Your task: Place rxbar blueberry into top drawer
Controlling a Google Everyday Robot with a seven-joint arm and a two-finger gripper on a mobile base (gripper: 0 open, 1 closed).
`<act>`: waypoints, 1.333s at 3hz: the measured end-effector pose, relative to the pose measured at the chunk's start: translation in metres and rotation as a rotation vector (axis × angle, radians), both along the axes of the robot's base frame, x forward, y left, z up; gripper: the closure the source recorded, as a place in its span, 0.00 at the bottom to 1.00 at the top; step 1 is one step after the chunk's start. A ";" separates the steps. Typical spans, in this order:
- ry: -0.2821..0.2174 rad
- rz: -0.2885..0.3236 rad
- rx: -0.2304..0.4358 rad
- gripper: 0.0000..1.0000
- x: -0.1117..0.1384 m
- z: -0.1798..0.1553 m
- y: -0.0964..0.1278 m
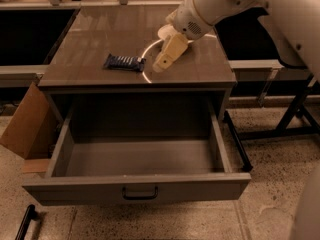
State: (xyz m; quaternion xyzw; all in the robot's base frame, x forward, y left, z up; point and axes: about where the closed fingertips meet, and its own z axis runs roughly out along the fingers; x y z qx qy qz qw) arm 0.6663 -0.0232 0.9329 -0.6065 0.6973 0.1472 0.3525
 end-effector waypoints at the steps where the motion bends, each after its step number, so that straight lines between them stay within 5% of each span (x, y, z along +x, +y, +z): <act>1: 0.036 0.019 0.034 0.00 0.030 -0.023 0.031; 4: 0.132 0.059 0.077 0.00 0.084 -0.073 0.098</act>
Offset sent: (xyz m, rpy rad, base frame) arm 0.0919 0.0883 -0.0614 0.0873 0.0982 0.0456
